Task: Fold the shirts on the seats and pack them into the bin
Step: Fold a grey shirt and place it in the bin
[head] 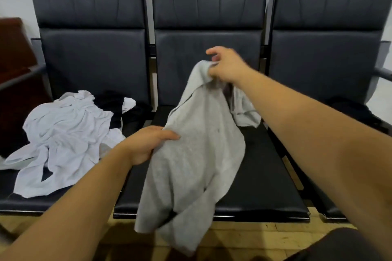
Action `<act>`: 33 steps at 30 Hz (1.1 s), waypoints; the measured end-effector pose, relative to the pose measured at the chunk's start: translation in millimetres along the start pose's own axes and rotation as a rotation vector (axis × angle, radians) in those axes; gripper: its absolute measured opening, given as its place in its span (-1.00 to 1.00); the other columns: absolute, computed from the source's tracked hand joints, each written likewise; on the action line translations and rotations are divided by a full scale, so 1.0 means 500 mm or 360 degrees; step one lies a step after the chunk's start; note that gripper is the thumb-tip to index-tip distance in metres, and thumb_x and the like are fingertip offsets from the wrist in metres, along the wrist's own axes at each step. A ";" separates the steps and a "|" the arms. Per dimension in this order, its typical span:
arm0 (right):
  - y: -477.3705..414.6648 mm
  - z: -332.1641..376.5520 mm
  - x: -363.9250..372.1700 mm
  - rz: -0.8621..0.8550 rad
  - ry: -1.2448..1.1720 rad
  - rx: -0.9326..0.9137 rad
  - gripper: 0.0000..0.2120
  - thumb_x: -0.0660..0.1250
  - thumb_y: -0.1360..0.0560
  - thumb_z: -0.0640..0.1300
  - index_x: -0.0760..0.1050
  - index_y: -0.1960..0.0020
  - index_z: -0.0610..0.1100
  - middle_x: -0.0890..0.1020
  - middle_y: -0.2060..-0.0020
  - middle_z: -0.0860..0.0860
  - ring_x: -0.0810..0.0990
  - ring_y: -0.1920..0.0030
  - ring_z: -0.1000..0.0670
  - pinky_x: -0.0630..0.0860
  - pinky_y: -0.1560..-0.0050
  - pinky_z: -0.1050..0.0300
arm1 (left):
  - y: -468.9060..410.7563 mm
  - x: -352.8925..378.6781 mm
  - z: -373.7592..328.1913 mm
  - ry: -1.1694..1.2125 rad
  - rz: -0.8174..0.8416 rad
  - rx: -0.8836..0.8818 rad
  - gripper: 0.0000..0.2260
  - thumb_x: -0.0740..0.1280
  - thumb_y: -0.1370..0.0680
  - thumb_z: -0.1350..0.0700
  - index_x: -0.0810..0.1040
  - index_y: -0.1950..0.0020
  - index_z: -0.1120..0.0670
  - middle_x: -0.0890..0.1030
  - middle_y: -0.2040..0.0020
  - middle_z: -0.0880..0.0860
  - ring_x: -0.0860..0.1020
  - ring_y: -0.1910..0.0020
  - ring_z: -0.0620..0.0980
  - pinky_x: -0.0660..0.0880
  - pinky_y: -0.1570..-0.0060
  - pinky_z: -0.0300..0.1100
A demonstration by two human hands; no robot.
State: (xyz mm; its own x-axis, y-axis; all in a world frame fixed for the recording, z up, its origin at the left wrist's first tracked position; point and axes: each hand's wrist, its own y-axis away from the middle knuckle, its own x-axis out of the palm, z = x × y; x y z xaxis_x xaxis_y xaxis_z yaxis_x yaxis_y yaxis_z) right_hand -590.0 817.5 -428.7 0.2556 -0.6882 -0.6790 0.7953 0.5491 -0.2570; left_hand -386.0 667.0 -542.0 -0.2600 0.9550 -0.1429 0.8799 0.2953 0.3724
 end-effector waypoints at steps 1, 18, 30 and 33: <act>0.000 -0.010 0.036 0.0171 0.0091 0.0014 -0.17 0.58 -0.37 -0.20 0.30 -0.55 -0.05 0.41 -0.43 -0.19 0.49 -0.31 -0.12 0.48 -0.25 0.12 | -0.018 -0.003 0.020 -0.0015 -0.0098 -0.0071 -0.73 0.46 -0.52 0.14 0.65 -0.18 0.22 0.71 -0.09 0.19 0.70 -0.06 0.18 0.58 -0.19 0.12; 0.221 -0.291 0.203 0.1001 0.0915 0.0412 -0.57 0.29 -0.60 0.09 0.44 -0.31 -0.19 0.48 -0.32 -0.17 0.48 -0.26 -0.14 0.42 -0.11 0.11 | -0.075 -0.072 0.119 -0.1163 0.0176 -0.0881 -0.52 0.49 -0.52 -0.08 0.50 -0.28 0.18 0.72 -0.02 0.13 0.72 0.15 0.04 0.64 0.19 -0.16; 0.166 -0.406 0.185 0.0213 0.0584 0.1167 -0.48 0.47 -0.46 -0.02 0.44 -0.31 -0.24 0.53 -0.24 -0.19 0.58 -0.16 -0.20 0.60 -0.11 -0.04 | -0.179 -0.058 0.163 -0.1367 -0.0596 0.0061 -0.56 0.46 -0.51 0.02 0.45 -0.30 0.17 0.47 -0.20 0.17 0.51 -0.03 0.10 0.43 0.01 -0.08; 0.162 -0.420 0.187 0.0197 0.0430 0.1130 -0.78 0.46 -0.48 -0.18 0.49 -0.05 -0.21 0.59 0.02 -0.13 0.60 0.09 -0.12 0.55 0.16 0.08 | -0.190 -0.053 0.169 -0.1513 -0.0799 0.0113 -0.86 0.32 -0.58 0.10 0.54 -0.03 0.18 0.54 0.03 0.14 0.50 0.17 0.09 0.45 0.16 -0.06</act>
State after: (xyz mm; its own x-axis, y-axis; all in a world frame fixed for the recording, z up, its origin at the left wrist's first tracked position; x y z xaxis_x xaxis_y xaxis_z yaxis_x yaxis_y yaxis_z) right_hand -617.2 897.1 -657.0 0.2954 -0.4518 -0.8418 0.9550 0.1154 0.2731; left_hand -429.0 611.1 -651.0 -0.2090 0.3023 -0.9300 0.7877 0.6156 0.0231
